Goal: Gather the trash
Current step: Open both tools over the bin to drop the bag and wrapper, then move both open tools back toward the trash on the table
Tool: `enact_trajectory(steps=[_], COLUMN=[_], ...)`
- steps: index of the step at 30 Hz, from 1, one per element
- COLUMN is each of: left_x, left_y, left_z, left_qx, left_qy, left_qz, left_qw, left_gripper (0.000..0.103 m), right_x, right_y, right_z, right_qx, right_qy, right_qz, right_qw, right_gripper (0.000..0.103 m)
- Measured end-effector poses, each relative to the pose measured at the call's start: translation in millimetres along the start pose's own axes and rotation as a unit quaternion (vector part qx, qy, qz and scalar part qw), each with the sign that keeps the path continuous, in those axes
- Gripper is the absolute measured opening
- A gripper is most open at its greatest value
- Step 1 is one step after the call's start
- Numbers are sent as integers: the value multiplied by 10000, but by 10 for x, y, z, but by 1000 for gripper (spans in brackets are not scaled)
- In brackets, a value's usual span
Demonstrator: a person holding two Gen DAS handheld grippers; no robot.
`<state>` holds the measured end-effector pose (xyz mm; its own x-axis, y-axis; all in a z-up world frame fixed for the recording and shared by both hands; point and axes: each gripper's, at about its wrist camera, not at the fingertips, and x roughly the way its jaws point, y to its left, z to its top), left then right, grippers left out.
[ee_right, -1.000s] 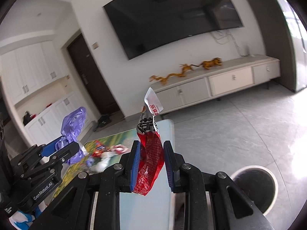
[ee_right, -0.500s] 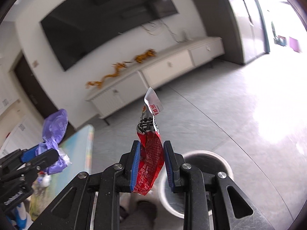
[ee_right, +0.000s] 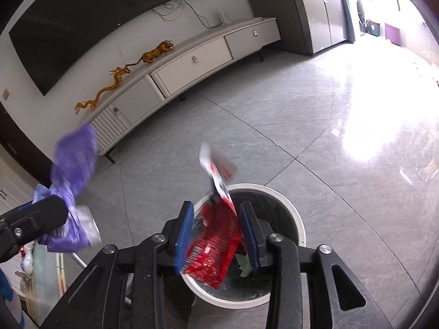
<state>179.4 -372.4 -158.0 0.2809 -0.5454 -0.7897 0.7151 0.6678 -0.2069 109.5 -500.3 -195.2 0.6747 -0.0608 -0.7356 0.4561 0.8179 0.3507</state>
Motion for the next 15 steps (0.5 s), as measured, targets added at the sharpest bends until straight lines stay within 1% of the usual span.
enact_trajectory(steps=[1, 4, 6, 9, 12, 13, 15], left_x=[20, 25, -24, -157, -361, -454, -631], left_y=[-4, -6, 2, 59, 101, 105, 110], left_z=[14, 42, 45, 53, 59, 52, 56], left_qx=[-29, -87, -115, -146, -153, -162, -197], left_qy=[-7, -16, -53, -205, -474, -597, -806], left_qz=[-51, -160, -88, 155, 619, 770, 947], left_qw=[10000, 9998, 9999, 9996, 9968, 9951, 9920], left_gripper=[57, 58, 58, 58, 58, 60, 68], right_x=[-3, -11, -66, -158, -264, -317, -382], right_y=[-44, -97, -116, -116, -59, -16, 51], right_z=[-10, -7, -16, 4, 33, 42, 84], right_qx=[50, 136, 166, 181, 155, 133, 85], right_qy=[2, 13, -9, -81, -186, -243, -326], right_qz=[-51, -117, -129, -124, -78, -49, 9], right_qw=[10000, 9998, 9998, 9997, 9997, 9996, 9994], right_gripper=[41, 42, 43, 44, 46, 46, 48])
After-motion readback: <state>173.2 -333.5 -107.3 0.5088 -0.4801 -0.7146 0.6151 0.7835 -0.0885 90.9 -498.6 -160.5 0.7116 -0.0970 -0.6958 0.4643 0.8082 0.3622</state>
